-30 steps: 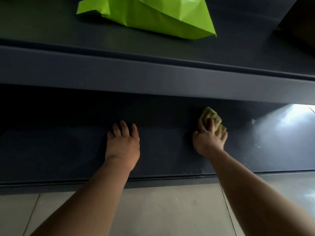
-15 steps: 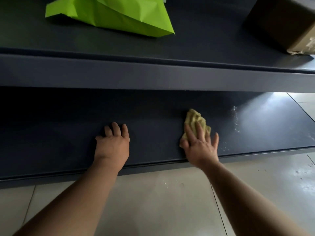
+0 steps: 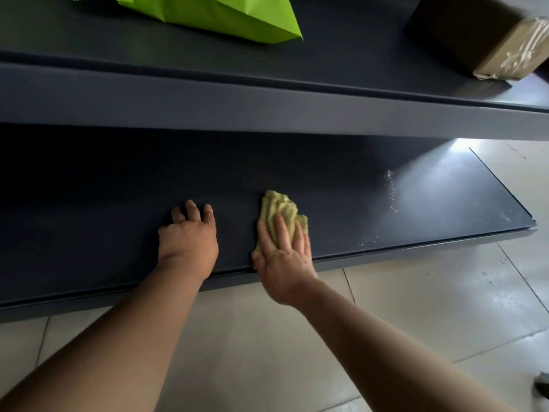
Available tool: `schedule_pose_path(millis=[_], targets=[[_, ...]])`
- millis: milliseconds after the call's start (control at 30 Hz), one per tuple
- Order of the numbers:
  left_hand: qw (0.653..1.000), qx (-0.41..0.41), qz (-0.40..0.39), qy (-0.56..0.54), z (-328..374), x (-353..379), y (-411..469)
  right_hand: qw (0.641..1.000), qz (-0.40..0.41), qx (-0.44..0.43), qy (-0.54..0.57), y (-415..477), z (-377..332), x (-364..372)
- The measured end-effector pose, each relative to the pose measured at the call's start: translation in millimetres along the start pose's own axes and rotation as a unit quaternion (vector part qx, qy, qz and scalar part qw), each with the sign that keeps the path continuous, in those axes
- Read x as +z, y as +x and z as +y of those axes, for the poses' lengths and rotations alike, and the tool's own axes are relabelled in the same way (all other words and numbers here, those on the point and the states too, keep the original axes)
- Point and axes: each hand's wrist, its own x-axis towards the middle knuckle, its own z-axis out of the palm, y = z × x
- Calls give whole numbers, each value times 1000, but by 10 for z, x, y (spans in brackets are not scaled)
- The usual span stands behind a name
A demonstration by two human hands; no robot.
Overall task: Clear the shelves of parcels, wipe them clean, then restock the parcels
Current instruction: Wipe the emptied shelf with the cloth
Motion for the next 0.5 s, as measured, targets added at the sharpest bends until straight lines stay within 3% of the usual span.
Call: schedule_pose_path(millis=[267, 500], targets=[[998, -49, -28, -6, 141, -9, -38, 989, 28, -126, -72, -98, 169, 21], [999, 5, 26, -24, 613, -134, -68, 993, 56, -65, -78, -193, 1156, -23]])
